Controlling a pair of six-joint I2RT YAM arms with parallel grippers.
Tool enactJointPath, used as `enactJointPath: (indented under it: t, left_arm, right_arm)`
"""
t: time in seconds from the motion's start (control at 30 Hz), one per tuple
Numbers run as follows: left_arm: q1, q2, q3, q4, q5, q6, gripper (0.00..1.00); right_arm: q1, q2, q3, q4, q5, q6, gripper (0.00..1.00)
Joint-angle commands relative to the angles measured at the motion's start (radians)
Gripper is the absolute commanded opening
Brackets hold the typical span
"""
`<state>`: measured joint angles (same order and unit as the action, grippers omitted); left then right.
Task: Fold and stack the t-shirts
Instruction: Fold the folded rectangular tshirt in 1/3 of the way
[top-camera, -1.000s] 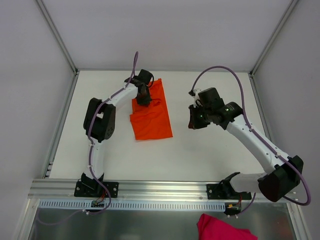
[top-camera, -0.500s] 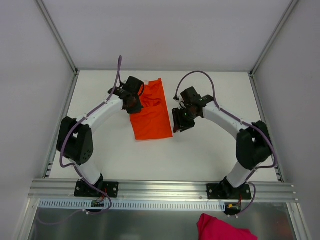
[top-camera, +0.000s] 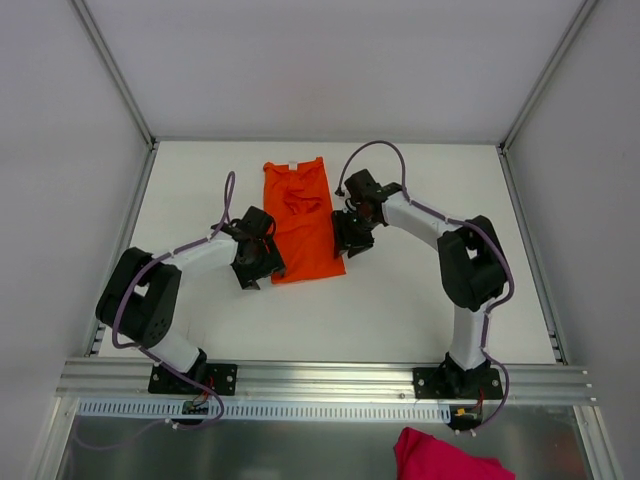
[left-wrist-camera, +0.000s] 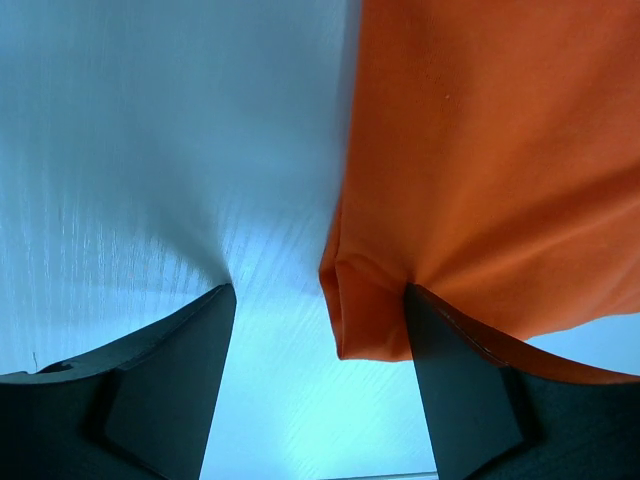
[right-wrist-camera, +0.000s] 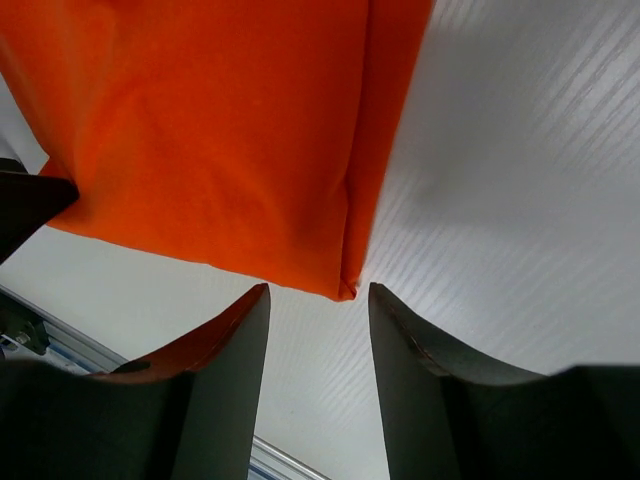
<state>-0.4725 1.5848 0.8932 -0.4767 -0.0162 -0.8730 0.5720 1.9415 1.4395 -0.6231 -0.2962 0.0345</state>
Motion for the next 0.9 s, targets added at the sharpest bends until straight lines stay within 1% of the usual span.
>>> enactJointPath:
  t: [0.0, 0.07, 0.2, 0.33, 0.47, 0.53, 0.57, 0.6, 0.63, 0.67, 0.73, 0.8, 0.83, 0.87]
  left_arm:
    - [-0.011, -0.089, -0.052, 0.092, 0.048, -0.026, 0.70]
    - [-0.011, -0.101, -0.056, 0.090, 0.047, -0.017, 0.69]
    - [-0.011, -0.117, -0.048, 0.078, 0.035, 0.002, 0.69]
    - [-0.009, -0.120, -0.017, 0.056, 0.022, 0.026, 0.69]
    - [-0.011, -0.124, 0.012, 0.036, 0.021, 0.039, 0.69]
    - [-0.011, -0.126, 0.021, 0.029, 0.022, 0.040, 0.69]
    - [-0.011, -0.126, 0.023, 0.024, -0.002, 0.040, 0.69]
    - [-0.011, -0.126, 0.023, 0.021, -0.004, 0.040, 0.69]
    - [-0.009, -0.125, 0.023, 0.021, -0.001, 0.040, 0.69]
    - [-0.011, -0.123, 0.024, 0.021, -0.001, 0.040, 0.69]
    - [-0.011, -0.117, 0.024, 0.026, 0.004, 0.039, 0.69]
    - [-0.009, -0.109, 0.032, 0.026, 0.010, 0.040, 0.69]
    - [-0.009, -0.106, 0.035, 0.024, 0.010, 0.042, 0.68]
    - [-0.011, -0.106, 0.039, 0.026, 0.010, 0.046, 0.68]
  right_arm:
    - [0.008, 0.011, 0.055, 0.011, 0.006, 0.018, 0.48]
    - [0.011, 0.019, 0.052, 0.010, 0.003, 0.027, 0.48]
    - [0.028, 0.004, -0.022, 0.043, 0.003, 0.047, 0.47]
    - [0.035, -0.004, -0.095, 0.086, -0.007, 0.070, 0.44]
    - [0.037, 0.008, -0.119, 0.094, -0.006, 0.064, 0.41]
    - [0.037, 0.010, -0.123, 0.094, -0.001, 0.058, 0.35]
    - [0.035, 0.008, -0.125, 0.094, -0.001, 0.056, 0.23]
    - [0.037, 0.008, -0.123, 0.095, -0.004, 0.056, 0.19]
    - [0.035, 0.010, -0.125, 0.097, -0.004, 0.056, 0.12]
    - [0.035, 0.011, -0.123, 0.097, -0.009, 0.056, 0.11]
    - [0.035, 0.017, -0.120, 0.097, -0.017, 0.050, 0.11]
    - [0.039, 0.022, -0.117, 0.091, -0.026, 0.038, 0.14]
    - [0.040, 0.022, -0.119, 0.091, -0.024, 0.033, 0.22]
    - [0.040, 0.023, -0.120, 0.089, -0.024, 0.027, 0.28]
